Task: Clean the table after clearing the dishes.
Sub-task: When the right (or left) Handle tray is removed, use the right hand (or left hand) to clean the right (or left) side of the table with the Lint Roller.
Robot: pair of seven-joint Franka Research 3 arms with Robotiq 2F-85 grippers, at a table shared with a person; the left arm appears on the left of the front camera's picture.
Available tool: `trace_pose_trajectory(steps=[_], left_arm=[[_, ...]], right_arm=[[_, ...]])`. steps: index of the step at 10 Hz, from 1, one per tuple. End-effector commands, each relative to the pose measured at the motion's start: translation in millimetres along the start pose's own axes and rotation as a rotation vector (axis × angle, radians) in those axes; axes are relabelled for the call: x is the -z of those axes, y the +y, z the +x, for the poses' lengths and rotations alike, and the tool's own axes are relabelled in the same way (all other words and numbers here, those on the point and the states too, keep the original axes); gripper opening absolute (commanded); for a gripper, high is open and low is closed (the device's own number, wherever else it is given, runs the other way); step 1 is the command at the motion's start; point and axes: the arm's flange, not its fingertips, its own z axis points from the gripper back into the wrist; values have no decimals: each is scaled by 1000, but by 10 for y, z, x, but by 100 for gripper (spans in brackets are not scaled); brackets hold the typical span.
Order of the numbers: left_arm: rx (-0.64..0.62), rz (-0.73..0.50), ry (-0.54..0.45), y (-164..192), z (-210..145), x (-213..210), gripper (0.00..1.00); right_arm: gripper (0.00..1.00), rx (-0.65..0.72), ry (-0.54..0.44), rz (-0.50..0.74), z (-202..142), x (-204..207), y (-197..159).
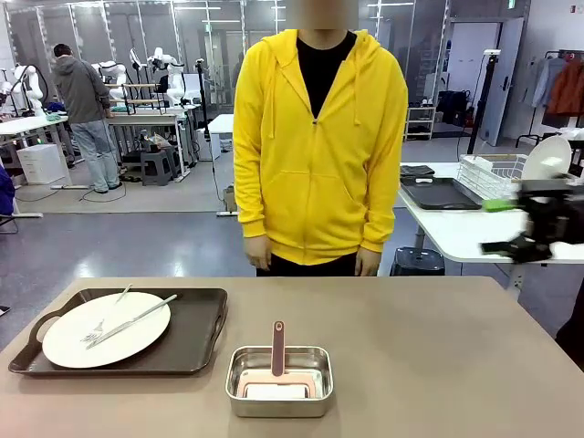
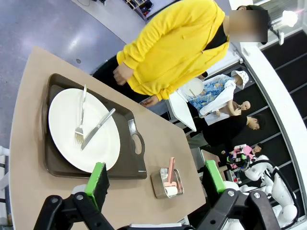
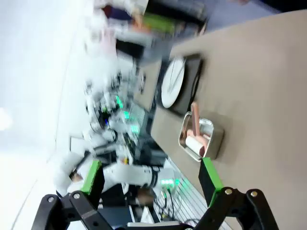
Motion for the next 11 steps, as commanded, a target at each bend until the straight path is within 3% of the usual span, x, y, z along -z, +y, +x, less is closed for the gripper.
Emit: trace_pose_trajectory(steps=[1, 2, 4, 6, 7, 11], left_arm=[[8, -5, -6, -4, -2, -22, 100], [8, -5, -6, -4, -2, -22, 100], [8, -5, -6, -4, -2, -22, 100], [8, -5, -6, -4, -2, -22, 100], [8, -5, -6, -4, -2, -22, 100], [8, -5, -6, -4, -2, -22, 100]], right_arm=[[100, 67, -145, -27, -225, -715, -109], [100, 114, -192, -75, -419, -1128, -230], [100, 84, -237, -96, -588, -1500, -284], [100, 93, -210, -187, -554, -1554, -245], [100, 108, -265, -109, -654, -1641, -347], [100, 108, -265, -109, -654, -1641, -347]])
